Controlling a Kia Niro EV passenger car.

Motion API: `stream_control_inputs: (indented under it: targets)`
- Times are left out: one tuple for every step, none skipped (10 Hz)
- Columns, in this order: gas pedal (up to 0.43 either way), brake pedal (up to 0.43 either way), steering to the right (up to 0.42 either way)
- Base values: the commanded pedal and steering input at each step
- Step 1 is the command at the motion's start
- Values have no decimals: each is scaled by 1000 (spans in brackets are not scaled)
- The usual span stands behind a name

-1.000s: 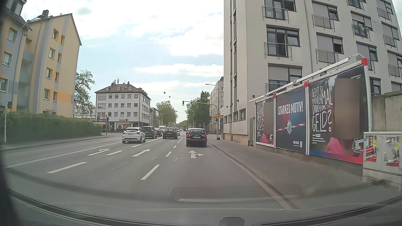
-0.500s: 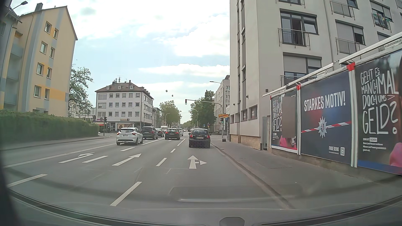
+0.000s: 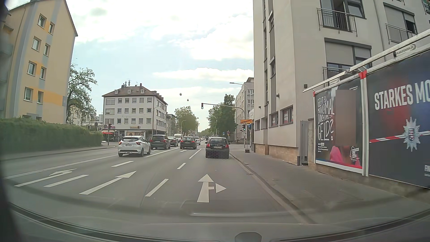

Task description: Follow the waypoints while adhering to traffic rules and regulations

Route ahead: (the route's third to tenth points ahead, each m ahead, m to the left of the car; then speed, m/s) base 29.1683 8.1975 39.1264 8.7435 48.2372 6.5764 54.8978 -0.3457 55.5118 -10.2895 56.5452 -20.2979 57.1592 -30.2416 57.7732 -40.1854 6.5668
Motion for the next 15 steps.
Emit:
stream_control_inputs:
  targets:
    - [0,37,-27]
    - [0,30,-27]
    - [0,30,-27]
    - [47,30,-26]
    - [118,30,-25]
    - [118,37,-23]
    - [118,30,-20]
    - [118,30,-16]
    - [110,30,-16]
    - [98,30,-16]
    - [98,30,-14]
    - [98,30,-12]
    - [79,37,-12]
    - [0,30,-11]
    - [0,37,-12]
